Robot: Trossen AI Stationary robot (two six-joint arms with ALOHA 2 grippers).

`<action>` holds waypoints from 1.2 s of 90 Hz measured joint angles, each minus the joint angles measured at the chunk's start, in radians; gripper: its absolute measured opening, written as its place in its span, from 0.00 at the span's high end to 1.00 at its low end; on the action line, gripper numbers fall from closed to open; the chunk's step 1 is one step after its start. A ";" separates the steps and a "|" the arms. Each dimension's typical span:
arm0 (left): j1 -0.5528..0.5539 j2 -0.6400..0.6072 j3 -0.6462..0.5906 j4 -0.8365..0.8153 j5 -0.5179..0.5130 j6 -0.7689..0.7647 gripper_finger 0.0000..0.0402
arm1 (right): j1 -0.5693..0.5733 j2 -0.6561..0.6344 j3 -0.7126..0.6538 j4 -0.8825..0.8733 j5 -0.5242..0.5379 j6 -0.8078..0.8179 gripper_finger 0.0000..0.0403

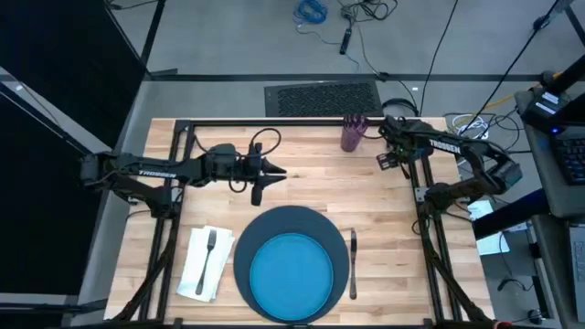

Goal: Set table place
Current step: Put the spoon beside the table knife

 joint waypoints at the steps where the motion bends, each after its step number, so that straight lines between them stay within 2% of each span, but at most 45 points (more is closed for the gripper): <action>1: 0.000 0.000 0.000 0.000 0.000 0.000 0.83 | -0.008 0.002 -0.002 0.004 -0.007 -0.003 0.56; 18: 0.000 0.000 0.000 -0.011 0.000 0.000 0.83 | -0.084 0.021 -0.004 0.069 -0.062 -0.038 0.56; 40: 0.000 0.000 0.000 -0.010 0.000 -0.001 0.83 | -0.092 0.022 -0.064 0.195 -0.136 -0.059 0.56; 62: -0.001 0.000 0.000 -0.008 0.000 -0.002 0.83 | -0.108 0.021 -0.102 0.242 -0.148 -0.060 0.58; 79: -0.001 0.000 0.000 -0.007 0.000 -0.002 0.83 | -0.107 0.022 -0.103 0.250 -0.149 -0.079 0.68; 102: -0.001 0.000 0.000 -0.007 0.000 -0.002 0.83 | -0.108 0.024 -0.105 0.263 -0.132 -0.095 0.95; 108: -0.001 0.000 0.000 -0.007 0.000 -0.001 0.83 | -0.107 0.024 -0.105 0.263 -0.125 -0.098 0.98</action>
